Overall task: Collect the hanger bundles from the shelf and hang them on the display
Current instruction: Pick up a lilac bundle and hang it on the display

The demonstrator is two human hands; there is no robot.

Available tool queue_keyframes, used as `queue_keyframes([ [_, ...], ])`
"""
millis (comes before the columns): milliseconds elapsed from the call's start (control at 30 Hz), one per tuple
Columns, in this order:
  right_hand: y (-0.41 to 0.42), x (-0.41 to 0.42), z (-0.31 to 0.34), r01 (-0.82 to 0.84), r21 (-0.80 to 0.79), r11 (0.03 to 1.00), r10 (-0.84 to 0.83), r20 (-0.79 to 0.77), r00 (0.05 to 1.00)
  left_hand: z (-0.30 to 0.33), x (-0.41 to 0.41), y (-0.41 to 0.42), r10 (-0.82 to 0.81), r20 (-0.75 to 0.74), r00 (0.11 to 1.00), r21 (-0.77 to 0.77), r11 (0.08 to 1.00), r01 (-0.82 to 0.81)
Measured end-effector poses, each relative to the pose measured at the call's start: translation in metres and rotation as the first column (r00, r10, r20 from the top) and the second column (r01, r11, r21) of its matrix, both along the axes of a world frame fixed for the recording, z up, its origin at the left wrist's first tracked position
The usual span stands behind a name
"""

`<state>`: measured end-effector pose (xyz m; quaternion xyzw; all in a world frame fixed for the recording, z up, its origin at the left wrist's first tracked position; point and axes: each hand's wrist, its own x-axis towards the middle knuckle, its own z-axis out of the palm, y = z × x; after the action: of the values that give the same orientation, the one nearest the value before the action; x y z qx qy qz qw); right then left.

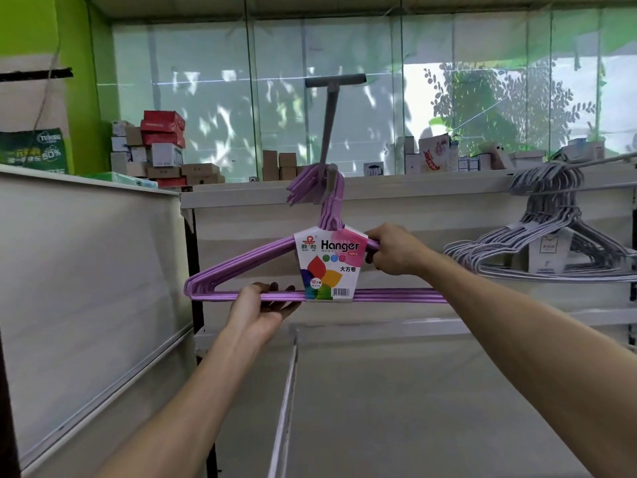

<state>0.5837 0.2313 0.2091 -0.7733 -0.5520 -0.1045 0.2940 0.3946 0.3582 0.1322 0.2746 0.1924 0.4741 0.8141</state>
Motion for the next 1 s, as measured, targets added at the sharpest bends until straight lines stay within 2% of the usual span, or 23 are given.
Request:
queue_keyframes([
  [200, 0.011, 0.003, -0.02, 0.001, 0.087, 0.996, -0.003, 0.02, 1.0, -0.013, 0.003, 0.011, -0.002, 0.045, 0.999, 0.068, 0.998, -0.001],
  [400, 0.019, 0.004, -0.028, 0.024, 0.115, 0.993, -0.023, -0.009, 1.0, -0.012, -0.008, 0.015, -0.022, 0.003, 1.0, 0.098, 0.995, 0.021],
  [633, -0.001, -0.005, -0.017, 0.108, 0.045, 0.993, -0.109, 0.037, 0.993, -0.012, -0.04, -0.01, -0.12, -0.148, 0.982, 0.092, 0.987, 0.134],
  [767, -0.022, -0.009, -0.014, 0.095, 0.028, 0.995, -0.098, 0.105, 0.99, -0.01, -0.057, -0.04, -0.126, -0.291, 0.948, 0.127, 0.977, 0.169],
  [867, -0.046, -0.018, -0.013, 0.089, 0.064, 0.994, -0.098, 0.156, 0.983, -0.006, -0.066, -0.073, -0.115, -0.405, 0.907, 0.214, 0.953, 0.216],
  [1000, -0.092, -0.028, -0.012, 0.025, 0.12, 0.992, -0.048, 0.191, 0.981, 0.01, -0.074, -0.126, 0.006, -0.454, 0.891, 0.453, 0.863, 0.225],
])
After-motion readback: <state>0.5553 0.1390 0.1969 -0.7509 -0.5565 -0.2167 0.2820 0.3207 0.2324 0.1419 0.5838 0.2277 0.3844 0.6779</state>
